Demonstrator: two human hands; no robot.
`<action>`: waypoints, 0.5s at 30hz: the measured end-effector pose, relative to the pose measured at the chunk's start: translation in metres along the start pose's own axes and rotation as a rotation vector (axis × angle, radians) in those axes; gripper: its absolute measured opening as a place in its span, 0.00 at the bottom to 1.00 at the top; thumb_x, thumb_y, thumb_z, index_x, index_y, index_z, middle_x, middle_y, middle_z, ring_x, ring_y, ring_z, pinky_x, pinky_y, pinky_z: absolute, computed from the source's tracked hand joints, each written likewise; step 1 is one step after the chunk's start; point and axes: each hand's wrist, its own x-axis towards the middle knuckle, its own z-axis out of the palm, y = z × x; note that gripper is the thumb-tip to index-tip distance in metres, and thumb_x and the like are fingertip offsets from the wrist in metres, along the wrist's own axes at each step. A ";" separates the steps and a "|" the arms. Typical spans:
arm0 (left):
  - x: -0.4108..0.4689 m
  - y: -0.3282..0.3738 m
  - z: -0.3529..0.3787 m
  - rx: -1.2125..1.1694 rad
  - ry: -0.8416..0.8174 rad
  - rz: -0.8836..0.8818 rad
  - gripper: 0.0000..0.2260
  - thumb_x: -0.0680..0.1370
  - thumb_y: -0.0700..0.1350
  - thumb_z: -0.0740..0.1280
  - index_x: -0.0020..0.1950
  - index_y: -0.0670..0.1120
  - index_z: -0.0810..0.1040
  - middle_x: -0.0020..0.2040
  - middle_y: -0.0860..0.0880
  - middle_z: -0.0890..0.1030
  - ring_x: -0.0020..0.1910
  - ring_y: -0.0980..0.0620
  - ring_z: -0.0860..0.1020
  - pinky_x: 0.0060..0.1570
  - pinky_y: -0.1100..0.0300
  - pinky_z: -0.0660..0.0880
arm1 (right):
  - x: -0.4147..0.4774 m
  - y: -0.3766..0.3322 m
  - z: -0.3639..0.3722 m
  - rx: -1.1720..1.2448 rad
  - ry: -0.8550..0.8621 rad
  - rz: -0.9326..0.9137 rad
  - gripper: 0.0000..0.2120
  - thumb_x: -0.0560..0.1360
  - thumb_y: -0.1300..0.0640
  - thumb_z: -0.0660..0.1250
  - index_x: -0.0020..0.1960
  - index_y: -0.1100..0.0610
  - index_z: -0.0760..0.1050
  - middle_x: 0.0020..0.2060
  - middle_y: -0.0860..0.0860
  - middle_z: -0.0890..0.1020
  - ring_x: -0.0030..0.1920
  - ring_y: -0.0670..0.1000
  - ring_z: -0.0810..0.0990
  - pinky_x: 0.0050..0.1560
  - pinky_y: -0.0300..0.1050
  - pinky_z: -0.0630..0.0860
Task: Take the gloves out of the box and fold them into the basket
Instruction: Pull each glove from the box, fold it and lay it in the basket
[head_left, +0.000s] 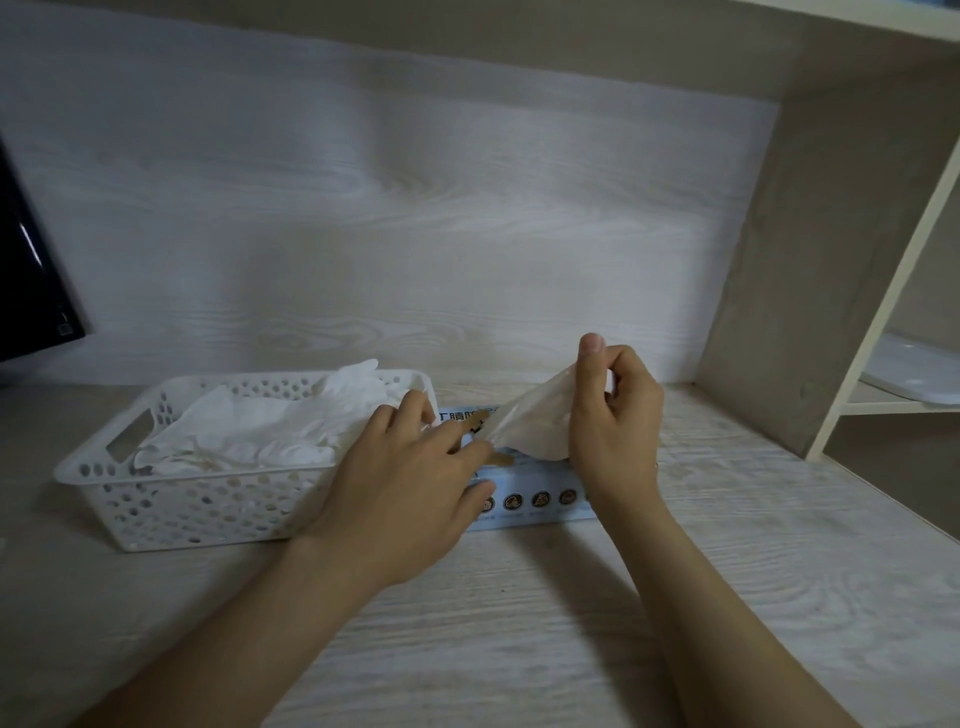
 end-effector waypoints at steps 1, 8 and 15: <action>0.000 0.000 0.000 -0.003 -0.003 -0.002 0.23 0.83 0.62 0.51 0.64 0.56 0.81 0.51 0.56 0.82 0.57 0.45 0.72 0.51 0.48 0.72 | -0.001 -0.003 0.001 -0.004 0.021 -0.036 0.19 0.87 0.47 0.61 0.39 0.53 0.69 0.30 0.43 0.71 0.31 0.42 0.68 0.33 0.37 0.67; 0.000 0.000 -0.002 -0.059 0.044 -0.022 0.25 0.83 0.65 0.50 0.62 0.55 0.82 0.52 0.56 0.82 0.57 0.47 0.73 0.55 0.49 0.72 | -0.013 -0.018 0.005 -0.010 0.168 -0.206 0.13 0.88 0.53 0.58 0.49 0.60 0.70 0.35 0.44 0.75 0.34 0.43 0.74 0.35 0.40 0.71; 0.000 0.003 -0.002 -0.372 0.359 -0.239 0.22 0.79 0.66 0.63 0.58 0.49 0.74 0.51 0.53 0.78 0.52 0.50 0.74 0.51 0.55 0.73 | -0.016 -0.022 0.008 0.035 0.049 -0.180 0.12 0.88 0.57 0.57 0.47 0.58 0.69 0.35 0.41 0.73 0.35 0.41 0.72 0.38 0.36 0.69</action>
